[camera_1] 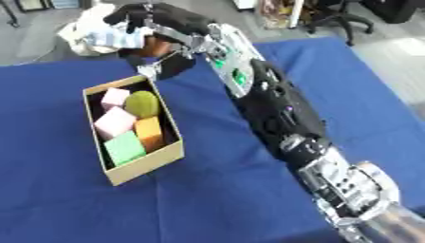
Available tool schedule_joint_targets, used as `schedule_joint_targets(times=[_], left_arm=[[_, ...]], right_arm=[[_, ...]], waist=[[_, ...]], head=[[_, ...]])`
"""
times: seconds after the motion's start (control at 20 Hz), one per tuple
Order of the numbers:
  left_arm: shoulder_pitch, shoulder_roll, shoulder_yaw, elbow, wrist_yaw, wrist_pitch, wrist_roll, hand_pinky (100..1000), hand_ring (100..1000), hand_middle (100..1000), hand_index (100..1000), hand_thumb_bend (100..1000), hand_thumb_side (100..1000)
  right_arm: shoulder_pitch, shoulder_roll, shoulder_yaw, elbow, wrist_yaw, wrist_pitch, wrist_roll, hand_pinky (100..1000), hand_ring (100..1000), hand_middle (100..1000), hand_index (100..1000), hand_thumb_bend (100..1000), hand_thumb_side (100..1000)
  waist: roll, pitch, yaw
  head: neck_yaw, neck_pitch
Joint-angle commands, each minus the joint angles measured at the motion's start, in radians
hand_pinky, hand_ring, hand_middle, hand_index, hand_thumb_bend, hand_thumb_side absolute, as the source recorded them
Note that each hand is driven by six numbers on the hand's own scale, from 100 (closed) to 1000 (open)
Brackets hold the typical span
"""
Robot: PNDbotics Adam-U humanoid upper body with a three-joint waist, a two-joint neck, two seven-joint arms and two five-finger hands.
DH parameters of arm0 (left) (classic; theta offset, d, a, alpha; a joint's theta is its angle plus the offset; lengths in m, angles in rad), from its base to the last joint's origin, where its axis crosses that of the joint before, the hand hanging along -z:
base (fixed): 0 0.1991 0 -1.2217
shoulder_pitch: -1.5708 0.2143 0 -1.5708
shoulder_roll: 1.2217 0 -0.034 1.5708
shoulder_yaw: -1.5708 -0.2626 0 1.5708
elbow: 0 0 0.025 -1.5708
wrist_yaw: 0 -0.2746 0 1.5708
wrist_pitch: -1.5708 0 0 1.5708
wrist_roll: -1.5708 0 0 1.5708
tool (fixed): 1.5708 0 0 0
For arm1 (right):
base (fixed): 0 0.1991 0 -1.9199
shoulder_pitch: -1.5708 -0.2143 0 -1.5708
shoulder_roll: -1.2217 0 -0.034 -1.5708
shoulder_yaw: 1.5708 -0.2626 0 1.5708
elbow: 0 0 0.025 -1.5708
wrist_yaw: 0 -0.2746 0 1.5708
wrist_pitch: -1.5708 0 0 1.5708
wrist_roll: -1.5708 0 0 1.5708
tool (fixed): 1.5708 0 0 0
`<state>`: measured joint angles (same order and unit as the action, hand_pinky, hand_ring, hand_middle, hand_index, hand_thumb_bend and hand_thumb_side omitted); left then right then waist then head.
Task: Pick up objects on the table and place them in the box.
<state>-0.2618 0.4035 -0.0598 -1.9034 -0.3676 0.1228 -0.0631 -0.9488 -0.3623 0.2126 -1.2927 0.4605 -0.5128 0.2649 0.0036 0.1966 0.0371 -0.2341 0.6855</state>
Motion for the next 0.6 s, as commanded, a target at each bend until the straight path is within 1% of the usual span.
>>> schedule_joint_targets(times=[0.05, 0.1, 0.2, 0.3, 0.45, 0.6], left_arm=[[-0.001, 0.015, 0.02, -0.008, -0.001, 0.002, 0.016, 803, 652, 683, 831, 100, 656], [0.002, 0.013, 0.023, -0.008, 0.002, 0.002, 0.022, 801, 651, 680, 830, 100, 659], [0.009, 0.01, 0.029, -0.008, 0.011, 0.001, 0.035, 799, 649, 679, 829, 100, 663], [0.016, 0.005, 0.035, -0.01, 0.022, -0.004, 0.048, 793, 645, 674, 826, 100, 666], [0.022, -0.007, 0.044, -0.014, 0.051, -0.017, 0.074, 786, 640, 668, 821, 100, 670], [0.032, -0.024, 0.05, -0.019, 0.087, -0.037, 0.1, 781, 636, 662, 815, 100, 684]], right_arm=[[0.051, -0.054, -0.036, -0.167, -0.198, 0.081, -0.034, 684, 661, 762, 887, 100, 439], [0.091, -0.06, -0.05, -0.224, -0.263, 0.108, -0.044, 666, 643, 741, 870, 100, 467], [0.18, -0.062, -0.08, -0.333, -0.394, 0.161, -0.061, 645, 629, 724, 853, 100, 470], [0.27, -0.048, -0.11, -0.419, -0.497, 0.202, -0.068, 630, 622, 713, 839, 100, 470], [0.392, -0.013, -0.145, -0.498, -0.587, 0.246, -0.066, 617, 616, 705, 832, 100, 470], [0.487, 0.034, -0.164, -0.536, -0.622, 0.262, -0.058, 605, 610, 691, 818, 100, 492]], waist=[[-0.015, -0.032, -0.009], [-0.015, -0.032, -0.015], [-0.015, -0.031, -0.029], [-0.016, -0.031, -0.042], [-0.017, -0.029, -0.056], [-0.017, -0.029, -0.07]], head=[[0.023, 0.007], [0.033, 0.009], [0.057, 0.015], [0.089, 0.019], [0.139, 0.025], [0.183, 0.029]])
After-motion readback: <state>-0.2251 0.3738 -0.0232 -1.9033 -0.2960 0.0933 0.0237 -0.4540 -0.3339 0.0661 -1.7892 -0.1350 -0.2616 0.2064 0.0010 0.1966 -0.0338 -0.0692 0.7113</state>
